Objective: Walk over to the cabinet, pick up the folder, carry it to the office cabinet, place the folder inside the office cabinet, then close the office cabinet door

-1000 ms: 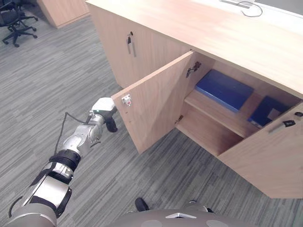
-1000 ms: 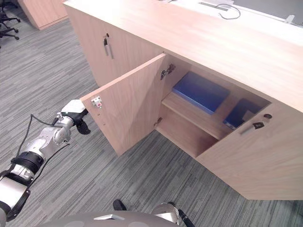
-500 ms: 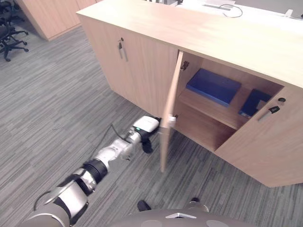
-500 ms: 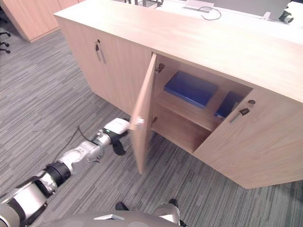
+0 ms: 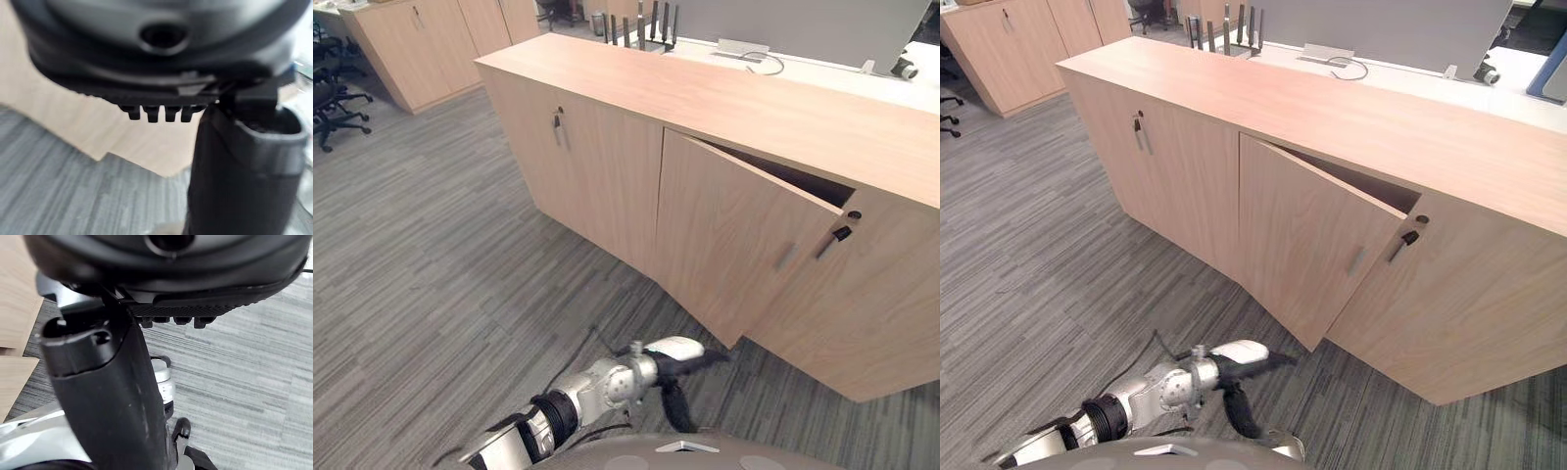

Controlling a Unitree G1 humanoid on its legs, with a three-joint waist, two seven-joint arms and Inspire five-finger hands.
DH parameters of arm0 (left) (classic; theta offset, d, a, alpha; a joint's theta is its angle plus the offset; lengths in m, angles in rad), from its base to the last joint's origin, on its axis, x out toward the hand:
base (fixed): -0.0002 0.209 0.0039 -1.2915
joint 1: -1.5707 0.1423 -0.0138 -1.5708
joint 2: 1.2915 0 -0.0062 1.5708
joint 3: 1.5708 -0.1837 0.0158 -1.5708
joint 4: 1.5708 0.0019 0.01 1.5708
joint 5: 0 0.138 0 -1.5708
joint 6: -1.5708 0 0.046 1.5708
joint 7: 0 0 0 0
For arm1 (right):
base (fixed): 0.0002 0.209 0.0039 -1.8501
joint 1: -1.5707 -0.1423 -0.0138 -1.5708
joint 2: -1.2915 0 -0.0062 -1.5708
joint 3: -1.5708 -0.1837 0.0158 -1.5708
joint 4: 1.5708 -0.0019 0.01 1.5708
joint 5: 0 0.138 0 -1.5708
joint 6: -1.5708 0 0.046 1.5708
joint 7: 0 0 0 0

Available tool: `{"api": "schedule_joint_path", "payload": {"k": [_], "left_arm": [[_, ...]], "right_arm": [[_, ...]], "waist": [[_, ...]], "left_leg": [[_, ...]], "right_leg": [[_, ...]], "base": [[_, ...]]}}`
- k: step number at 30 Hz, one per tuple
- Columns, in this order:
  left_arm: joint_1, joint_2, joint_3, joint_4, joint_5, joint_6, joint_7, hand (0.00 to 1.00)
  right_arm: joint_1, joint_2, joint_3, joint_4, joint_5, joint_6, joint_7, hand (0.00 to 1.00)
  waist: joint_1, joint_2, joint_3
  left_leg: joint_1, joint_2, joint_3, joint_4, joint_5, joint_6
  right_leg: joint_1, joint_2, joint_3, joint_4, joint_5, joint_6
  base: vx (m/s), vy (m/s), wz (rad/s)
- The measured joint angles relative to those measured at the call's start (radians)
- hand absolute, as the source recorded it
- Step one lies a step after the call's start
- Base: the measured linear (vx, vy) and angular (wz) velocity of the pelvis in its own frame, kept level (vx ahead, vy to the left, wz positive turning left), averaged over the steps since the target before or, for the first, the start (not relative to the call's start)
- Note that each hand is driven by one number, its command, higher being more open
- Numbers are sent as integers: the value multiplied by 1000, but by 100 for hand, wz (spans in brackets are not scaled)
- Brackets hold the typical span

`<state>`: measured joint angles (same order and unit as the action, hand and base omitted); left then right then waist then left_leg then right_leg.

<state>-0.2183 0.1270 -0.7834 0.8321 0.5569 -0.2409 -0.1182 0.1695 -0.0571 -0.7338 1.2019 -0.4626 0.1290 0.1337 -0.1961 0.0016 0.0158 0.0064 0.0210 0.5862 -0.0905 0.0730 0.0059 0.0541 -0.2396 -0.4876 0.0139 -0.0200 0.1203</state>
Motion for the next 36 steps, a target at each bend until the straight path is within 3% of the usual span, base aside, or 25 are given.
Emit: {"api": "schedule_joint_path", "payload": {"k": [4,5,7,8,10,11,12,14,15,16,17,18,20,21,25,27,33,36], "left_arm": [[91,81,224,157,-3,115,58,100],[124,110,295,185,-8,138,66,100],[180,127,390,188,-19,161,72,100],[223,114,490,179,-90,159,89,100],[258,85,587,157,-165,159,116,100],[272,74,617,150,-191,158,127,100],[303,40,668,141,-255,159,139,100],[312,26,692,137,-296,151,143,100],[320,6,725,132,-316,149,144,100],[340,-10,758,115,-322,149,152,100],[354,-17,773,105,-326,148,157,100],[386,-36,803,95,-344,142,164,100],[421,-45,855,91,-387,135,162,100],[425,-42,873,85,-389,134,164,100],[459,-31,879,76,-407,136,164,100],[470,-33,874,73,-433,137,161,100],[495,-33,827,24,-528,135,138,100],[499,-53,828,-11,-599,130,131,100]], "right_arm": [[1,2,-4,5,6,0,-14,100],[-5,7,-4,13,11,-1,-15,100],[-8,4,-8,21,24,-1,-18,100],[-5,1,-13,24,42,0,-29,100],[-16,-19,-12,46,46,1,-36,100],[-23,-32,-7,56,46,1,-36,100],[-29,-57,-4,74,49,1,-36,100],[-31,-67,0,83,55,1,-36,100],[-38,-74,5,83,55,1,-37,100],[-38,-77,32,80,57,0,-41,100],[-38,-78,42,80,64,-2,-48,100],[-34,-82,66,76,83,-6,-59,100],[-19,-58,120,57,88,-9,-77,100],[-12,-39,174,44,95,-9,-79,100],[11,-16,254,20,116,-11,-78,100],[19,-14,258,20,116,-11,-79,100],[43,-29,307,10,117,-12,-83,100],[42,-41,374,8,117,-12,-99,100]], "waist": [[15,-3,4],[30,-15,18],[63,-4,48],[85,16,62],[116,34,72],[121,44,80],[134,58,91],[146,59,92],[153,65,97],[162,74,102],[168,79,105],[171,99,112],[170,86,100],[165,64,94],[174,19,68],[183,16,54],[168,30,18],[180,35,9]], "left_leg": [[1,16,18,23,-19,4],[-40,65,31,164,-89,-6],[-90,163,36,386,-184,-20],[-130,229,-11,536,-227,-21],[-191,267,-156,684,-229,-20],[-200,266,-216,718,-228,-21],[-230,244,-348,805,-205,-31],[-255,167,-498,812,-245,-56],[-246,87,-602,731,-293,-77],[-233,38,-671,640,-305,-86],[-221,23,-693,584,-303,-88],[-189,22,-723,493,-254,-105],[-153,15,-658,491,-290,-81],[-151,7,-634,485,-298,-70],[-91,-15,-557,388,-292,-58],[-41,-14,-525,331,-281,-69],[47,-10,-486,233,-252,-52],[74,15,-423,207,-252,-51]], "right_leg": [[1,13,12,-1,0,-4],[4,20,32,-2,-4,-14],[18,51,59,-4,-3,-20],[36,79,80,-7,-7,-26],[45,105,116,-2,-15,-37],[49,109,136,1,-20,-40],[56,110,180,4,-24,-42],[51,89,233,12,-27,-43],[35,70,283,25,-29,-41],[25,62,335,34,-30,-39],[18,62,363,40,-35,-31],[13,76,402,51,-44,-14],[33,63,456,35,-51,-8],[20,49,463,43,-48,-11],[0,12,468,34,-30,-12],[1,11,466,31,-23,-3],[16,19,466,2,-7,21],[-3,32,350,8,40,34]], "base": [[47,-15,-7],[100,-81,-38],[60,-93,-46],[44,-89,-45],[58,-47,-49],[74,52,-74],[102,92,-84],[118,106,-86],[129,188,-108],[109,216,-118],[77,257,-128],[71,276,-124],[124,250,-103],[176,192,-59],[139,86,-42],[177,-3,-56],[202,5,-34],[58,8,-47]]}}
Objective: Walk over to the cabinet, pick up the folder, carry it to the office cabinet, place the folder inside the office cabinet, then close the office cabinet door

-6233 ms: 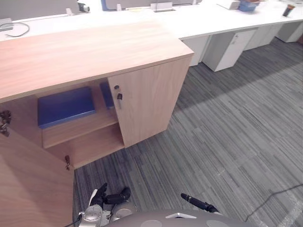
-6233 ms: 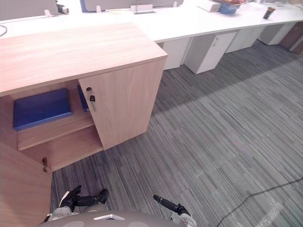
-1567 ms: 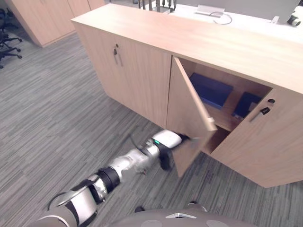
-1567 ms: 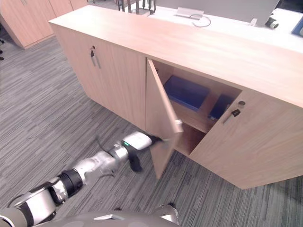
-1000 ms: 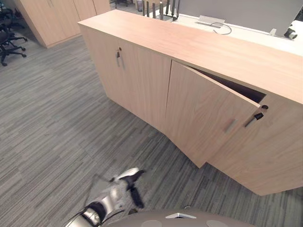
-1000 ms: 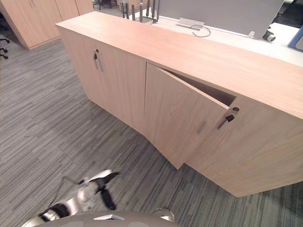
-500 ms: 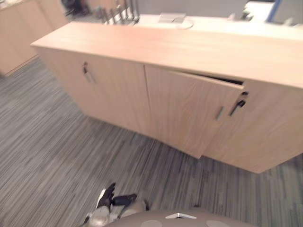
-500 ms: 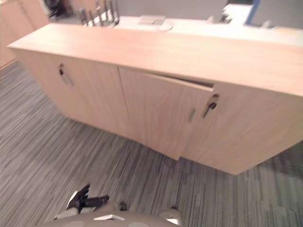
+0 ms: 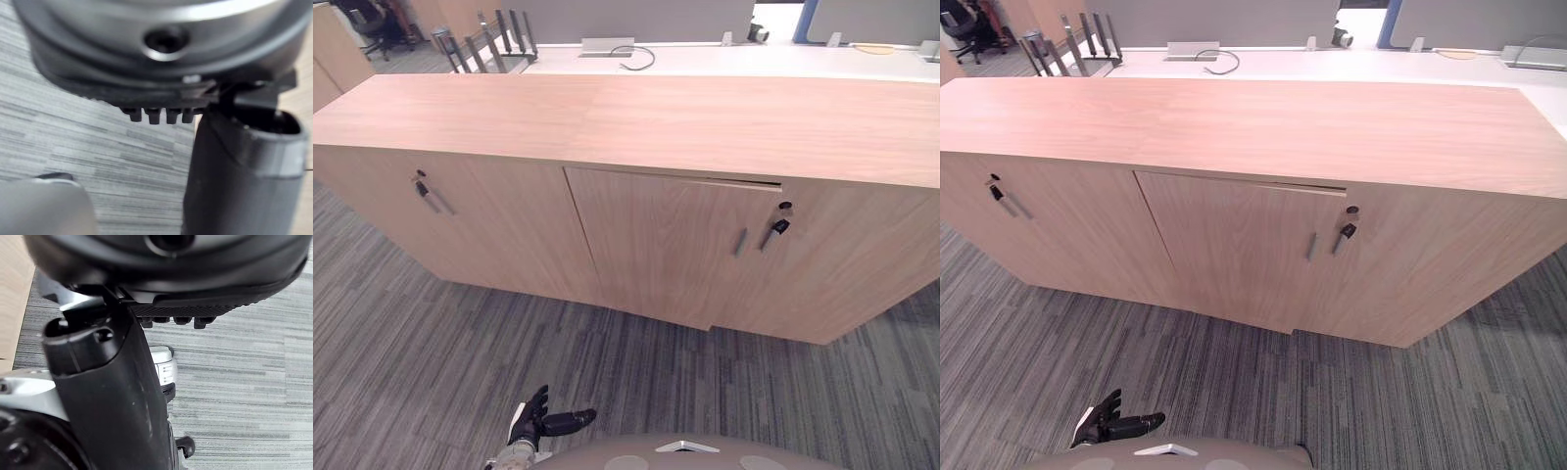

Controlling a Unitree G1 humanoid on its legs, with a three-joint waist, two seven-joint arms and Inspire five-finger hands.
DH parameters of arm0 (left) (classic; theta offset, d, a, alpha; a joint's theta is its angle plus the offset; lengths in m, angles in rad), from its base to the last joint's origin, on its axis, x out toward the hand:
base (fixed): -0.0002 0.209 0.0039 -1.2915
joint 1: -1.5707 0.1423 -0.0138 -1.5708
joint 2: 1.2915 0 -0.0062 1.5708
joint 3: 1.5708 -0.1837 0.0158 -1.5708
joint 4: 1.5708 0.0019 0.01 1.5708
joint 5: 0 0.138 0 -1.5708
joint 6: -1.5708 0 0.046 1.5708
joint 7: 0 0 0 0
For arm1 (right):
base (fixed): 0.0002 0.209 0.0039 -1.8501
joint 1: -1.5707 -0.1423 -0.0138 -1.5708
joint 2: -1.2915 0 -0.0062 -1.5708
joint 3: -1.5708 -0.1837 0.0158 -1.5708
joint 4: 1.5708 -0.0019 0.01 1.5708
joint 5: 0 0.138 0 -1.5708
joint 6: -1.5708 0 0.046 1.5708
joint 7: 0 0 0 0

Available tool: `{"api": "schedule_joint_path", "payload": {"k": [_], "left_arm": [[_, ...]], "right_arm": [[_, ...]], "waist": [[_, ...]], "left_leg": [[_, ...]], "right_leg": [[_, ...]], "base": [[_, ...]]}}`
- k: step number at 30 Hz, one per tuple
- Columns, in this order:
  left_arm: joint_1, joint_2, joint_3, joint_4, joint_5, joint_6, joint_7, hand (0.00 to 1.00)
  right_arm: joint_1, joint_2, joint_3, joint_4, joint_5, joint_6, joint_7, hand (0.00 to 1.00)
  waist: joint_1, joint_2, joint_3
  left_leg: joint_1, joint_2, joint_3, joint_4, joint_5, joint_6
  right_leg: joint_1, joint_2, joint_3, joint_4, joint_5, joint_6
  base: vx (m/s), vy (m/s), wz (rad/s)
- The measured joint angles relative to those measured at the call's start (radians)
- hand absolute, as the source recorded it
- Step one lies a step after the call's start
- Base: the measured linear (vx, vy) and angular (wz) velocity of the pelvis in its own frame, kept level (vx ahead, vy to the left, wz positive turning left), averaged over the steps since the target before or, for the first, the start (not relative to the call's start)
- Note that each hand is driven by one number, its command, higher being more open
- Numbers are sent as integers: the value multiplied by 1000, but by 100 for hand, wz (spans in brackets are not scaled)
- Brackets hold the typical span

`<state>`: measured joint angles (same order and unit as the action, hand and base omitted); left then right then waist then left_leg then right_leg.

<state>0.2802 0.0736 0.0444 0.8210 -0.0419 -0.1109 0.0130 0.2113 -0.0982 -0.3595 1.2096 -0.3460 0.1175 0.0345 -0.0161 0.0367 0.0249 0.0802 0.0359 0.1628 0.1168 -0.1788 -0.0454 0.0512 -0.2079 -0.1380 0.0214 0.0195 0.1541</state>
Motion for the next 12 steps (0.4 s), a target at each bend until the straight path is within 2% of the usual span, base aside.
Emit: {"api": "schedule_joint_path", "payload": {"k": [1,2,4,7,12], "left_arm": [[-1,-8,1,-11,-18,-2,-11,100],[-2,-9,1,-13,-37,-2,-20,100],[-3,-14,1,-14,-95,0,-50,100],[-4,-16,4,2,-160,2,-73,100],[-6,-3,5,19,-240,4,-97,100]], "right_arm": [[-2,-2,20,-1,0,0,-3,100],[-3,0,21,-1,-1,0,-3,100],[-4,6,17,-1,-3,0,-3,100],[-6,10,5,6,-4,4,-3,100],[-14,24,-78,35,6,6,-6,100]], "waist": [[5,2,-1],[7,4,-3],[9,-15,0],[11,-25,1],[11,-48,-1]], "left_leg": [[1,5,17,0,1,2],[3,4,24,2,2,3],[18,-6,43,1,3,4],[31,-11,61,1,4,6],[34,-21,56,-21,11,18]], "right_leg": [[-9,1,-83,-1,26,-6],[-10,3,-108,-2,34,-11],[-8,-1,-102,-8,57,-16],[7,0,-116,-39,98,-23],[21,2,-179,-88,98,-35]], "base": [[12,2,-44],[-2,6,-44],[-32,38,-34],[-70,49,-21],[-121,-44,-7]]}}
